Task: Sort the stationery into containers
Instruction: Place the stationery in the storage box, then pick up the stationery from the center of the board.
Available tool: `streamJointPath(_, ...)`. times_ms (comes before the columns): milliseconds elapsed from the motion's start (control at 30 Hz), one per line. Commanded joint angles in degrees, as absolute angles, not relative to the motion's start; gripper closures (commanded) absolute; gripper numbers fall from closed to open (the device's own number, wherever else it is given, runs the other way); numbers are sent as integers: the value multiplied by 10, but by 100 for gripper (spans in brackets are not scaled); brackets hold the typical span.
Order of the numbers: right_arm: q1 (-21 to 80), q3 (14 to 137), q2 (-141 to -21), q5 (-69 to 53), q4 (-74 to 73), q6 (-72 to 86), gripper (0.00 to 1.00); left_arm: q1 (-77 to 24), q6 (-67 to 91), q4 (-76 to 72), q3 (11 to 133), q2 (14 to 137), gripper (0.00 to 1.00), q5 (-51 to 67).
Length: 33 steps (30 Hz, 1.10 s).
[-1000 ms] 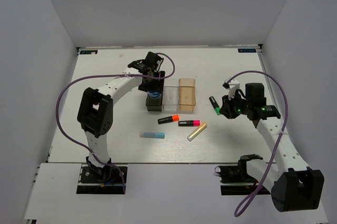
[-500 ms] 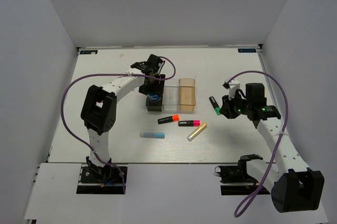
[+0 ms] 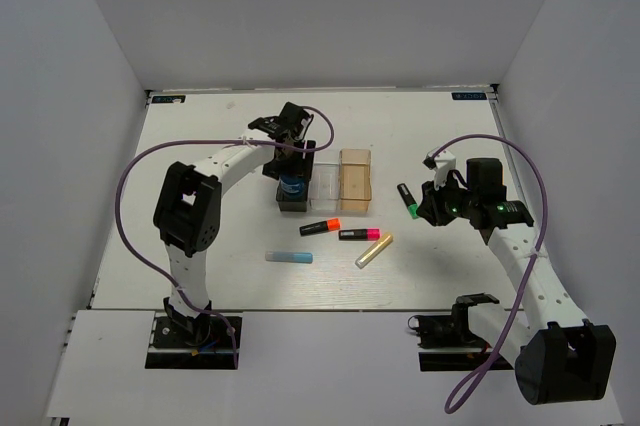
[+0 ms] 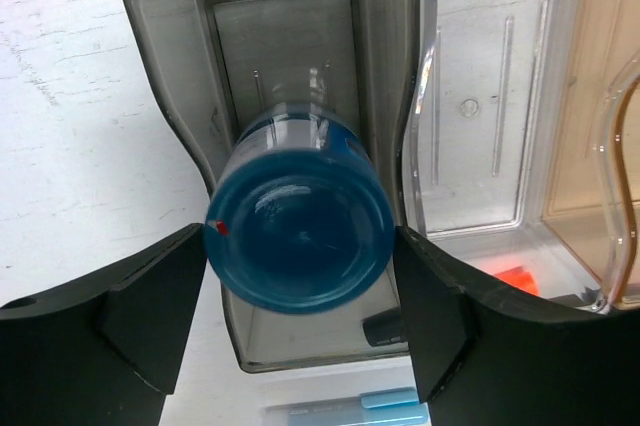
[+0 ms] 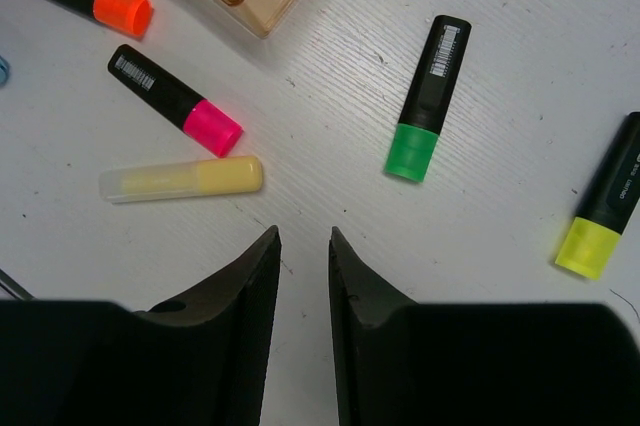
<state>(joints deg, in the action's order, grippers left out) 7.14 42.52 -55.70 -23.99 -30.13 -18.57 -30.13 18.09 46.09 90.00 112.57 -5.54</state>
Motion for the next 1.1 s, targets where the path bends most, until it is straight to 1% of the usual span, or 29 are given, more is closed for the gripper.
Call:
streamJointPath(0,69,425,-545,-240,-300,-192,70,-303,183,455,924,1100,15,-69)
streamJointPath(33,69,425,-545,-238,-298,-192,70,-303,183,455,924,1100,14,-69)
streamJointPath(233,69,424,-543,-240,-300,-192,70,-304,184,458,925,1094,14,-73)
streamJointPath(333,69,425,-542,-241,-299,-192,70,-301,184,458,925,1067,14,-76)
streamJointPath(400,69,425,-543,-241,-298,-192,70,-307,180,457,923,1029,17,-86)
streamJointPath(433,69,425,-544,-242,-299,-192,70,-309,178,456,923,1006,25,-90)
streamJointPath(467,69,425,-546,-243,-298,-192,65,-315,176,457,914,978,37,-96)
streamJointPath(500,69,425,-546,-243,-300,-194,61,-318,176,452,895,946,77,-105)
streamJointPath(533,68,425,-544,-243,-301,-195,53,-326,178,451,882,927,93,-109)
streamJointPath(567,69,425,-543,-244,-302,-197,34,-336,180,445,842,909,100,-115)
streamJointPath(600,69,425,-542,-246,-303,-206,29,-343,193,440,793,846,100,-118)
streamJointPath(633,69,423,-542,-267,-307,-210,27,-362,200,434,735,825,100,-123)
streamJointPath(667,69,422,-543,-277,-309,-227,32,-368,232,432,706,808,100,-126)
streamJointPath(700,72,422,-546,-290,-315,-239,43,-373,245,430,679,748,100,-125)
streamJointPath(733,75,428,-551,-337,-337,-265,56,-383,257,432,599,727,87,-123)
streamJointPath(767,76,430,-554,-354,-347,-287,84,-386,285,430,572,711,75,-120)
streamJointPath(800,79,436,-556,-376,-357,-295,94,-389,307,430,550,661,65,-119)
streamJointPath(833,83,439,-560,-398,-360,-304,99,-404,315,425,481,644,50,-120)
streamJointPath(867,89,441,-562,-409,-379,-339,100,-410,330,425,462,611,42,-125)
streamJointPath(900,91,442,-562,-431,-384,-352,99,-426,344,425,428,604,35,-126)
streamJointPath(933,100,439,-563,-449,-384,-370,91,-447,345,419,405,599,30,-135)
streamJointPath(967,104,435,-564,-467,-384,-394,81,-473,345,420,388,599,27,-168)
streamJointPath(1000,107,433,-566,-475,-385,-407,59,-482,347,418,384,602,27,-182)
streamJointPath(1067,120,432,-576,-494,-382,-440,46,-513,326,426,388,627,27,-219)
